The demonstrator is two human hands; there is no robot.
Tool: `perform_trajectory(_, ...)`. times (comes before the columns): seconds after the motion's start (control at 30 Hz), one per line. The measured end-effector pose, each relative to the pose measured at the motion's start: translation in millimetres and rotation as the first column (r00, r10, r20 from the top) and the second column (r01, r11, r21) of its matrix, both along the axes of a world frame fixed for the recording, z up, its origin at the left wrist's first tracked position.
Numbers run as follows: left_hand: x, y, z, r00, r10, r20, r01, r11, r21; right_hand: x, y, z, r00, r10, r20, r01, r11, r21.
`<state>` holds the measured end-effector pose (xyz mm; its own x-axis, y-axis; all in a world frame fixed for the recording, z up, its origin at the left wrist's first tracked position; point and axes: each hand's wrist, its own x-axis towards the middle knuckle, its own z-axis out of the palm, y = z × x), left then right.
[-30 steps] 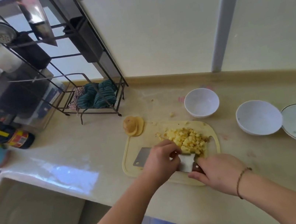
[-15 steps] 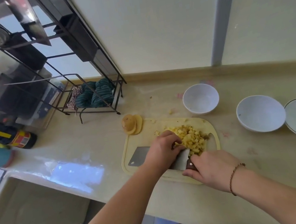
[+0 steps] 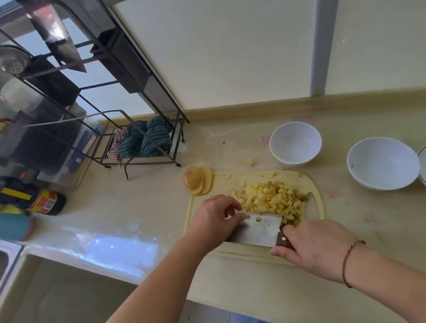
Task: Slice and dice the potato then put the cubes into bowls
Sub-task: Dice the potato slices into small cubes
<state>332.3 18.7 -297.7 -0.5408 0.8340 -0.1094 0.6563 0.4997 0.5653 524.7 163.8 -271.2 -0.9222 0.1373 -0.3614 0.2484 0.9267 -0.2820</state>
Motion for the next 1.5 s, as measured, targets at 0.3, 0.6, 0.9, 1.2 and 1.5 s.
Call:
perform_trajectory(0.3,9.5,23.5,0.6,1.0,-0.009,-0.003,0.009,0.999,-0.045,0.9,-6.7,5.1,1.0,-0.015,-0.011,0.015,1.0,0.015)
perform_trajectory(0.6,13.8,22.2,0.2,0.995,-0.101,0.001,0.101,0.994,-0.032,2.6,-7.5,5.5,0.997,-0.077,0.022,0.077,0.997,0.003)
perform_trajectory(0.9,12.9,35.4,-9.3,0.994,-0.037,-0.106,0.046,0.996,0.078,8.9,-16.9,11.1,0.998,-0.061,0.015,0.06,0.997,0.039)
perform_trajectory(1.2,-24.3,-43.5,26.4,0.9,0.429,-0.078,-0.358,0.829,0.43,11.4,-29.1,-15.3,0.939,-0.335,0.073,0.333,0.839,-0.431)
perform_trajectory(1.5,-25.2,-115.6,-56.8,0.96,0.267,-0.083,-0.248,0.95,0.188,-15.6,-63.8,-21.7,0.706,-0.473,0.527,0.68,0.245,-0.691)
